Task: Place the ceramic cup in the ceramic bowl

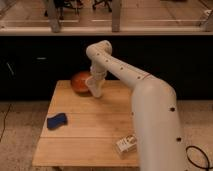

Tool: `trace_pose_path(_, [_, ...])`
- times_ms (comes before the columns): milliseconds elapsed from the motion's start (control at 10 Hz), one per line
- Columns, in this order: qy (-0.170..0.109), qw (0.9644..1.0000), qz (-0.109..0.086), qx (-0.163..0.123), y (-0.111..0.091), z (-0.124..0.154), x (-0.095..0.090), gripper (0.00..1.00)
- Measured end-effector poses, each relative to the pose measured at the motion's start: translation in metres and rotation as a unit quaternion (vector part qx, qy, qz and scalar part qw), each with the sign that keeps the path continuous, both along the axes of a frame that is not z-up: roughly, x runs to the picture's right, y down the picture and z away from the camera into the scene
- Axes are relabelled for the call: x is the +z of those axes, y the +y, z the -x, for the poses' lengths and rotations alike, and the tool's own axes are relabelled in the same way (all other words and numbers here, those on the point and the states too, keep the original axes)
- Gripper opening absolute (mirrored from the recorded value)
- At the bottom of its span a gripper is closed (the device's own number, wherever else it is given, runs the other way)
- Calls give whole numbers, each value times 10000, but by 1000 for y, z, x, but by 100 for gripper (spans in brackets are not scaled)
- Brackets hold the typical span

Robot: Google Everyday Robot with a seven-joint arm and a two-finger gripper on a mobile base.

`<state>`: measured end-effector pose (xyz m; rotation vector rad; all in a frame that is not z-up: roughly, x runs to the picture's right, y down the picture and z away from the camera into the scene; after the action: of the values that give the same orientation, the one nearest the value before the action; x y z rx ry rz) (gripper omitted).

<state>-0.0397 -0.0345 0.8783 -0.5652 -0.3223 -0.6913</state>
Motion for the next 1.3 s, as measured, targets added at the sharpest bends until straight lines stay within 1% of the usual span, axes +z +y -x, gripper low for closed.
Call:
trace_pose_path(200, [5,10000,-8,-11,0,0,0,0])
trace_pose_path(300, [32,10000,-30,41,-1,-1,-3,0])
trace_pose_path(500, [142,9997,-120,165,-8,-13,-11,0])
trace_pose_path(900, [193,9992,-227,267,-15,-19,-19,0])
trace_pose_path(1300, [183,9987,-390,276,-29,-13,-28,0])
